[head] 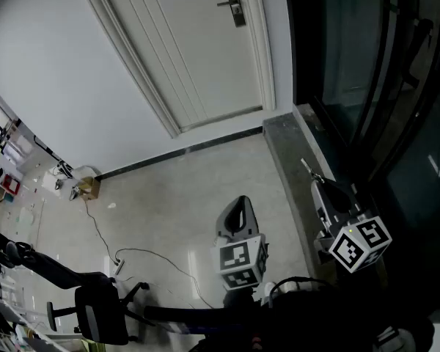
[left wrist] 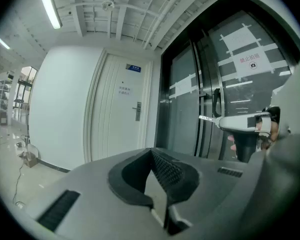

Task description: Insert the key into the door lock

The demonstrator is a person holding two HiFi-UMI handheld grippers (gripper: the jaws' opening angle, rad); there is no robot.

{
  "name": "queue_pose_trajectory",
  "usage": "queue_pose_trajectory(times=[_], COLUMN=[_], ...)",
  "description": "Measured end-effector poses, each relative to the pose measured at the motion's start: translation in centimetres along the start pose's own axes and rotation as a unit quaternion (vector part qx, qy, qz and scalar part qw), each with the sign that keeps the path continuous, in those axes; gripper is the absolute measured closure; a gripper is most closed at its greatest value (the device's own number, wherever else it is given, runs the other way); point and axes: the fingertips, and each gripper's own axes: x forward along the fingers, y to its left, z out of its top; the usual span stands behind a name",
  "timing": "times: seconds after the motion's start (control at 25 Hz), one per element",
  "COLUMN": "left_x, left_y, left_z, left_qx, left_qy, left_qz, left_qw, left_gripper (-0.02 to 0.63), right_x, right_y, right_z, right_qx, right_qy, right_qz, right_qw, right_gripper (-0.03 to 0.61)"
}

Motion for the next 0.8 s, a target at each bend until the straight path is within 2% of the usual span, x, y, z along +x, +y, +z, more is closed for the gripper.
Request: queue_pose_trajectory(times=[0.52,0.8], left_x=[0.7,0.4], left_y=[0.2,1.8], left_z=[0.3,-0.2], left_qx=[0.004,-0.007], left_qy=[-0.001,0.011], left_qz=[0.005,0.019], left_qw=[1.0000,0.9997], left_gripper=[0.612,0.612], right_x=[0.9,2.1], right_y=[-0.4,0.1], right_z=[0.0,-0.3], right_qx=[-0.002,-0.015], right_qy=[0.001,0.011], right_qz=[0.004,0.004], right_qw=[1.000,1.000], right_gripper=[0.566,0.566])
